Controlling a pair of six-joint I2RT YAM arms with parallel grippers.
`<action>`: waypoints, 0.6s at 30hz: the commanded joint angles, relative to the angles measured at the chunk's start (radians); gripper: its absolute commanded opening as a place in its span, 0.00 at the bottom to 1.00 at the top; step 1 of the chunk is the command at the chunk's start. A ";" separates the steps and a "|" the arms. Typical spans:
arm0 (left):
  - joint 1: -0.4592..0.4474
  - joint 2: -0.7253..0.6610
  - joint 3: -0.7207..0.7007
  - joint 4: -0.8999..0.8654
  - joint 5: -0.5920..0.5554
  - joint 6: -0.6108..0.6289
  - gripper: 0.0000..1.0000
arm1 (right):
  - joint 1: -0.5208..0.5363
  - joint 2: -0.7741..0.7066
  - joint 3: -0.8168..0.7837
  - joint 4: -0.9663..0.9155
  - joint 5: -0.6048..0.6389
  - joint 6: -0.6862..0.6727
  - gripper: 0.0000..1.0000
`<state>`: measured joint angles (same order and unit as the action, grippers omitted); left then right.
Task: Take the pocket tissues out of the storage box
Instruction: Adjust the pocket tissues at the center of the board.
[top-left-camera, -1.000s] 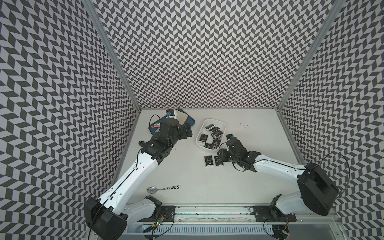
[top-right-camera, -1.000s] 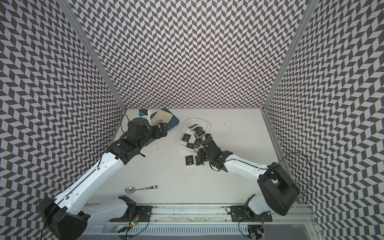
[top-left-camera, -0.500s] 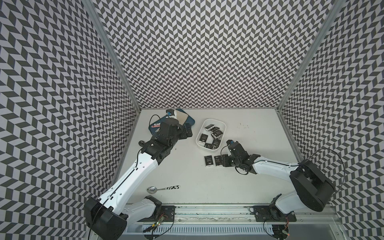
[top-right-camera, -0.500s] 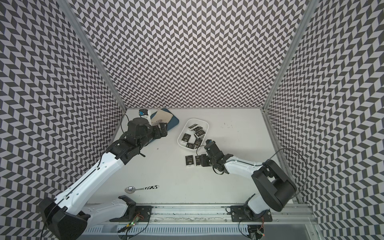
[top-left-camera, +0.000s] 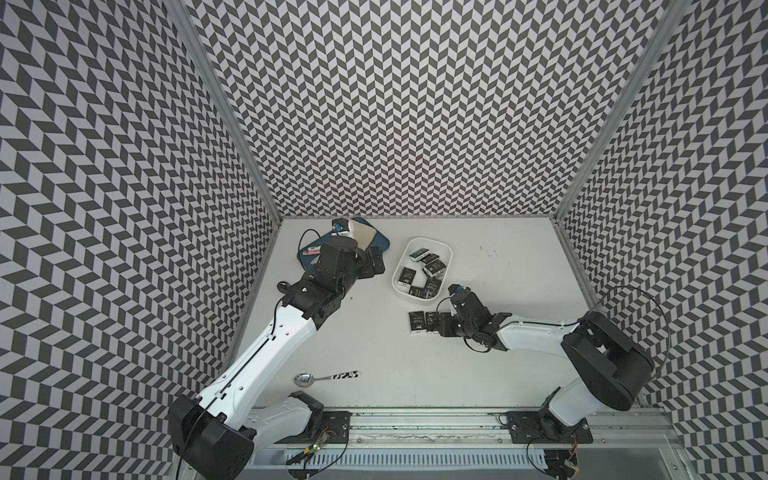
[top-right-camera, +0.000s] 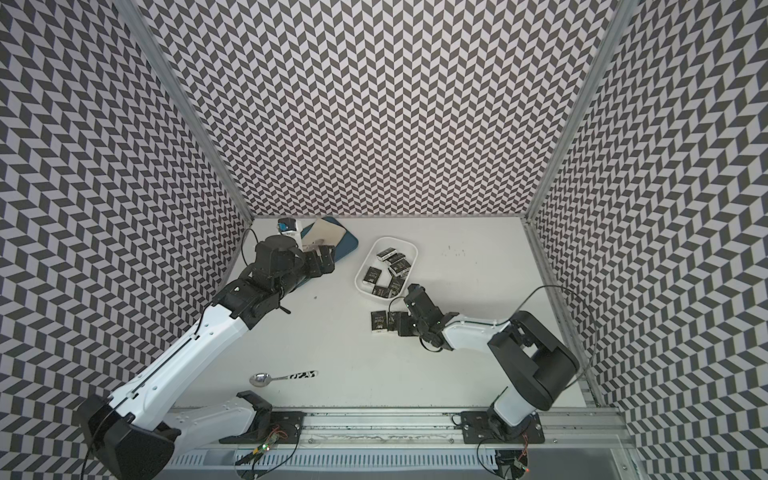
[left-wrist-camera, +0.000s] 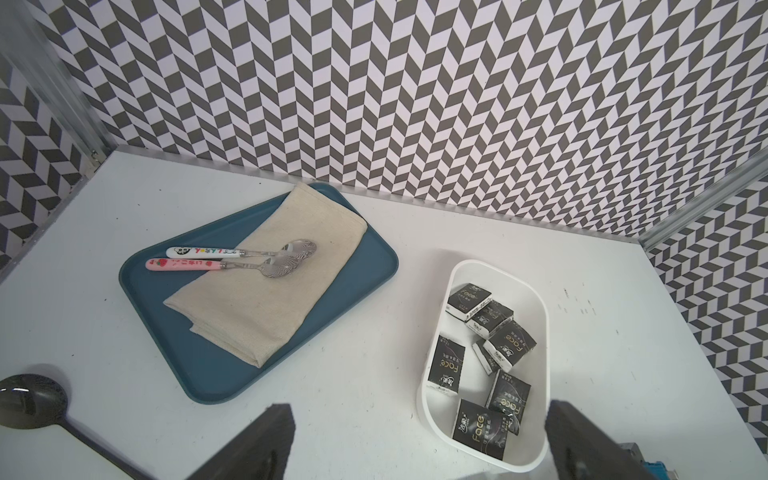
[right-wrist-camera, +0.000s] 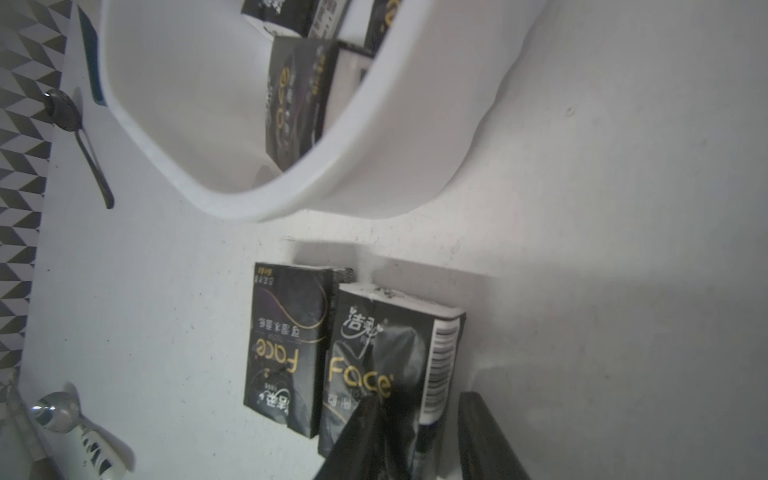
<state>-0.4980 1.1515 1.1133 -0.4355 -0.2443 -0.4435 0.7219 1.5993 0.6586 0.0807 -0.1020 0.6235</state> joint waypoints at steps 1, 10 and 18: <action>-0.005 -0.026 -0.007 0.001 0.002 0.000 0.99 | 0.017 0.033 -0.008 0.044 -0.006 0.044 0.35; -0.005 -0.029 -0.009 0.001 -0.002 -0.004 0.99 | 0.016 0.027 0.022 0.013 0.029 0.022 0.35; -0.004 -0.029 -0.009 -0.001 0.001 -0.005 0.99 | 0.013 0.031 0.047 -0.010 0.040 -0.021 0.37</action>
<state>-0.4980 1.1404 1.1130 -0.4355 -0.2447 -0.4438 0.7319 1.6222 0.6834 0.0868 -0.0914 0.6331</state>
